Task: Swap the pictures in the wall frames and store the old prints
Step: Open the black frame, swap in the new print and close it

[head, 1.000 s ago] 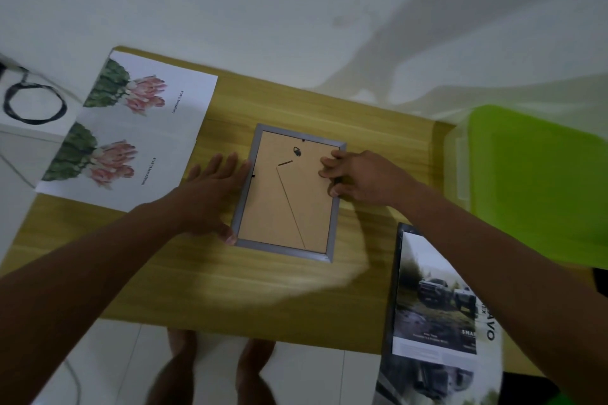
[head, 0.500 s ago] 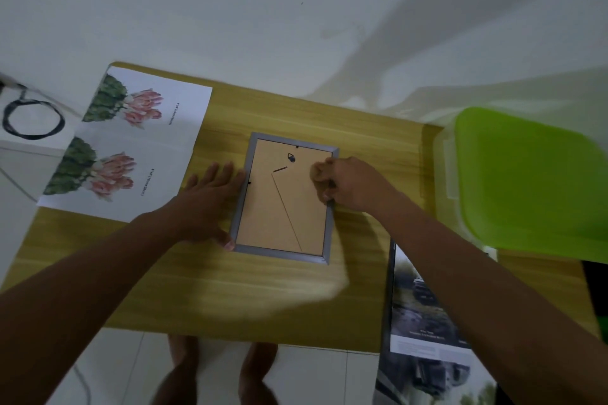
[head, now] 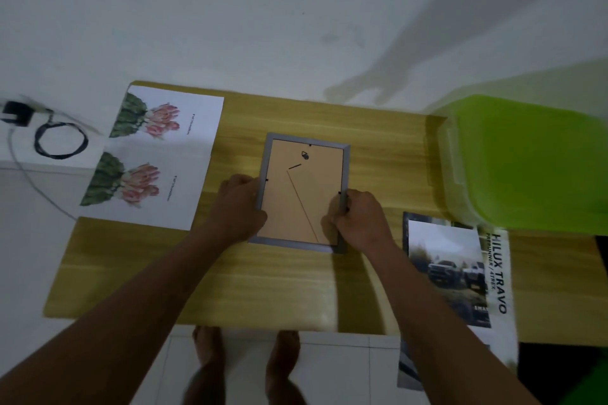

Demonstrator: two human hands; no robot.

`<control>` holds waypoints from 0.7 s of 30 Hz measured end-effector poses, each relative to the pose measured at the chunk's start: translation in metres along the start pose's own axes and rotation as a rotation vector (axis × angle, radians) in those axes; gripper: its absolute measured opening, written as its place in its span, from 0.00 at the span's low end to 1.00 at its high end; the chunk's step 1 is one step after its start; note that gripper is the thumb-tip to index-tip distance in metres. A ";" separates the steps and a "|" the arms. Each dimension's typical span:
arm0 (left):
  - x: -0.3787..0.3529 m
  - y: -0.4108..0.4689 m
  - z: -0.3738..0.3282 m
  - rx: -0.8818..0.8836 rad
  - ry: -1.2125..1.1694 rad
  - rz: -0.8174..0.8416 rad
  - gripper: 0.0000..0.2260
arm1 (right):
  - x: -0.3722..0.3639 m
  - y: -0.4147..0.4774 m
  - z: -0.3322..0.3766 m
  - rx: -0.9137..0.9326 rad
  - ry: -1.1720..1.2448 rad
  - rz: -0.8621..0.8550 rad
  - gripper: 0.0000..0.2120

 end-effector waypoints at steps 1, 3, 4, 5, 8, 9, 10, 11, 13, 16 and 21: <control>-0.002 -0.001 0.000 0.023 -0.050 -0.020 0.24 | -0.004 -0.002 0.000 -0.012 0.031 -0.012 0.05; -0.007 -0.002 0.004 0.095 -0.216 -0.045 0.26 | -0.007 -0.006 -0.001 -0.047 0.111 -0.038 0.07; -0.008 -0.003 0.005 0.120 -0.308 -0.056 0.26 | -0.005 -0.009 -0.001 -0.060 0.150 -0.047 0.08; -0.008 -0.003 0.005 0.136 -0.391 -0.062 0.26 | -0.004 -0.011 -0.001 -0.070 0.193 -0.059 0.08; -0.007 -0.005 0.007 0.229 -0.667 -0.036 0.26 | -0.002 -0.016 -0.004 -0.123 0.317 -0.073 0.13; -0.006 -0.007 0.008 0.270 -0.743 -0.010 0.28 | -0.002 -0.017 -0.004 -0.141 0.358 -0.067 0.17; -0.005 -0.009 0.008 0.300 -0.799 0.011 0.30 | -0.002 -0.018 -0.005 -0.164 0.406 -0.063 0.22; -0.004 -0.012 0.008 0.320 -0.832 0.028 0.32 | -0.001 -0.019 -0.004 -0.188 0.467 -0.066 0.25; 0.002 -0.018 0.005 0.338 -0.879 0.038 0.32 | 0.002 -0.023 -0.004 -0.235 0.586 -0.078 0.27; 0.012 -0.029 -0.005 0.272 -0.904 0.089 0.31 | 0.010 -0.029 0.000 -0.284 0.745 -0.086 0.26; 0.037 -0.045 -0.018 0.273 -0.991 0.198 0.42 | 0.031 -0.039 0.017 -0.235 0.775 -0.152 0.25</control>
Point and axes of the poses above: each hand's wrist, its own y-axis towards the middle knuckle, its own x-axis out of the back of the hand, z = x × y, the point moved 3 cm from there along y, towards the middle knuckle, and after that the axes turned 8 degrees about -z, right-handed, at the moved point
